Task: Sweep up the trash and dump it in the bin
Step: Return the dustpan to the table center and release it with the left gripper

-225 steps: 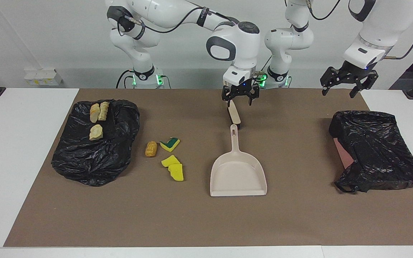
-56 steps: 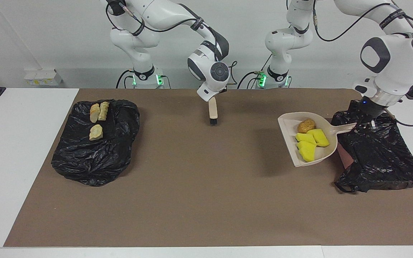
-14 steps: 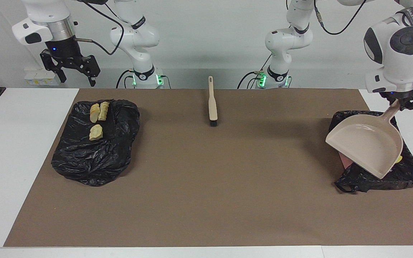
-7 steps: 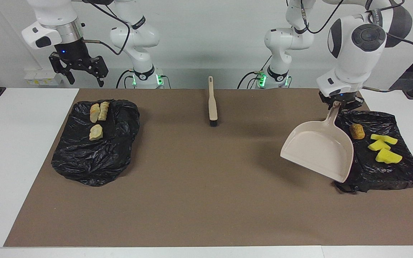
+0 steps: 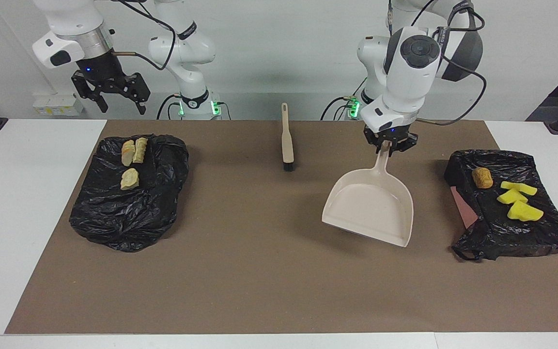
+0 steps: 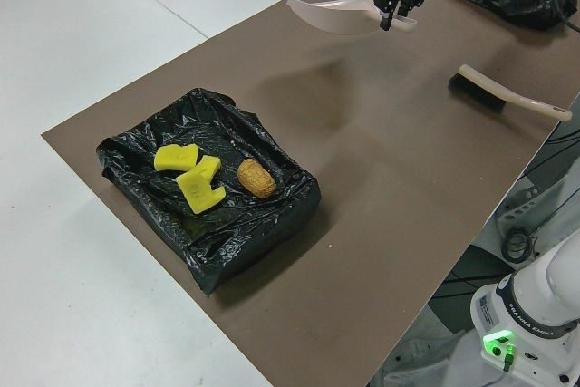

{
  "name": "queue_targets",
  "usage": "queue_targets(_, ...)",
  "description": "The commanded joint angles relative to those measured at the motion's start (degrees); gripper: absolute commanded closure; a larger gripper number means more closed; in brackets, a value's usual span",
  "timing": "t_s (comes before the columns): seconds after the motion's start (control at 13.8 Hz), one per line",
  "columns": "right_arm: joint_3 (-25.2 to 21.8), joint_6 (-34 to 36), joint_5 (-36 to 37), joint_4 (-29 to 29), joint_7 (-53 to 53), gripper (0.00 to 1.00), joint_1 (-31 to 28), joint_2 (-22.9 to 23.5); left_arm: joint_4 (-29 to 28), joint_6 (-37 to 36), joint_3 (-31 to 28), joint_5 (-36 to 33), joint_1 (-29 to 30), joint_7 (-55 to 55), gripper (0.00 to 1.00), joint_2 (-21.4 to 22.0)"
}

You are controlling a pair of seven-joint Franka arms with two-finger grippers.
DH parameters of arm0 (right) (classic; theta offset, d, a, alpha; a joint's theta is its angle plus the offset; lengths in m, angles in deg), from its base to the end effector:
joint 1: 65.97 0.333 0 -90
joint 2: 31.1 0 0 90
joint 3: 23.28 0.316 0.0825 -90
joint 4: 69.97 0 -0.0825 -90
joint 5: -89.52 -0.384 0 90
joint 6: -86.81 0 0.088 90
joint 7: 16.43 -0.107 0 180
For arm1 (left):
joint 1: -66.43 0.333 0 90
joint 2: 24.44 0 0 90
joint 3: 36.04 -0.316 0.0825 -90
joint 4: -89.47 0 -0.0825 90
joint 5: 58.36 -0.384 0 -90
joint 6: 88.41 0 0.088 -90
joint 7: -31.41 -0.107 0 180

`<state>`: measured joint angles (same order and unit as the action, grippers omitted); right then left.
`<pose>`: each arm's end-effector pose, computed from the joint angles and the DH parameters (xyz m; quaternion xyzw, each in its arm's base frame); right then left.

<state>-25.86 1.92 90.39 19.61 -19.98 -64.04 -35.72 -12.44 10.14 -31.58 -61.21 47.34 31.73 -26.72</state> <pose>0.5199 -0.0088 0.6634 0.9993 -0.0372 -0.0005 0.0058 0.5196 -0.2208 0.5164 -0.9771 0.2059 0.0433 0.0325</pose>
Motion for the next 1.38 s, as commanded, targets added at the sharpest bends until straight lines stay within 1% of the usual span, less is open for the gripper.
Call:
queue_targets(0.0, 0.37, 0.69, -1.04, 1.12, 1.09, 0.0, -0.18, -1.18, -1.72, 6.1, -1.11, 2.5, -5.13, 8.6, 1.0, -2.53)
queue_targets(0.15, 0.46, 0.77, -1.04, 1.21, 1.09, 0.0, -0.18, -1.27, -1.8, 11.73, -1.11, 2.59, -8.75, 17.4, 1.0, -7.37)
queue_targets(0.29, 0.46, 0.6, -1.13, 1.47, 1.09, 0.0, -0.18, -1.35, -2.33, 16.29, -1.11, 2.68, -12.27, 22.33, 1.0, -10.88)
queue_targets(0.44, 0.46, 0.95, -1.13, 1.56, 1.09, 0.0, -0.18, -1.44, -3.82, 23.41, -1.03, 2.68, -14.47, 28.84, 1.0, -13.35)
queue_targets(0.51, 0.46, 1.04, -1.13, 1.73, 1.09, 0.0, -0.26, -1.7, -3.39, 25.88, -1.11, 2.68, -15.79, 31.04, 1.0, -15.97)
queue_targets(0.58, 0.46, 1.12, -1.13, 2.0, 1.09, 0.0, -0.44, -1.79, -3.3, 28.08, -1.2, 2.59, -17.02, 33.24, 1.0, -17.57)
queue_targets(0.65, 0.46, 0.95, -1.13, 2.26, 1.09, 0.0, -0.53, -2.06, -3.3, 28.53, -1.11, 2.59, -16.94, 33.61, 1.0, -17.84)
queue_targets(0.73, 0.46, 0.6, -1.13, 2.35, 1.09, 0.0, -0.61, -2.06, -3.3, 28.45, -1.11, 2.59, -16.42, 33.52, 0.68, -17.76)
queue_targets(0.8, 0.46, 0.34, -1.13, 2.44, 1.0, 0.0, -0.62, -2.06, -3.38, 27.58, -1.11, 2.59, -16.24, 33.61, 0.07, -17.24)
queue_targets(0.87, 0.46, 0.42, -1.13, 2.44, 1.0, 0.0, -0.62, -2.06, -3.3, 25.57, -1.2, 2.59, -16.15, 33.61, 0.0, -16.36)
queue_targets(1.09, 0.46, 0.77, -1.13, 2.88, 1.0, 0.0, -0.62, -2.41, -3.04, 20.91, -1.29, 2.68, -13.7, 33.52, 0.0, -11.8)
queue_targets(1.31, 0.46, 0.77, -1.22, 2.79, 0.74, 0.0, -0.62, -2.41, -1.89, 16.77, -1.55, 2.68, -9.57, 32.74, 0.0, -7.84)
